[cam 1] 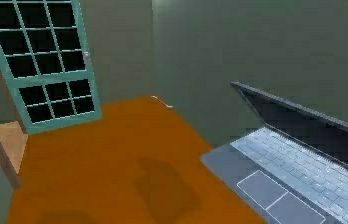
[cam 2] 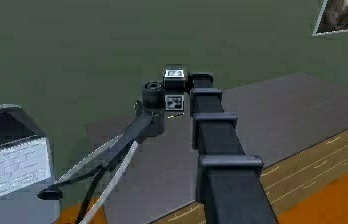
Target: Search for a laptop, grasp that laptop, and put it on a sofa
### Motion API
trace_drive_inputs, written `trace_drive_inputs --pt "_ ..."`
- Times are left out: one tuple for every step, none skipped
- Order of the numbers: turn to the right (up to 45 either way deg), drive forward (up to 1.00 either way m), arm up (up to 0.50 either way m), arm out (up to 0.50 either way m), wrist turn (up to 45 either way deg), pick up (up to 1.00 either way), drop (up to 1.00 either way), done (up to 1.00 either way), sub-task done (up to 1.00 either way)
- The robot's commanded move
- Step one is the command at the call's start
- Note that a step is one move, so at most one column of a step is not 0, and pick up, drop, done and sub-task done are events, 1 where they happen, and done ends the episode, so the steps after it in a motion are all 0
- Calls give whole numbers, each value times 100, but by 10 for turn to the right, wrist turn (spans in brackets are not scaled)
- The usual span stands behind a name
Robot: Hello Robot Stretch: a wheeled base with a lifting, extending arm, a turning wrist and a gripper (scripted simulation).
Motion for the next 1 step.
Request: trace_drive_inputs --pt "0 0 0 -22 0 0 0 0 0"
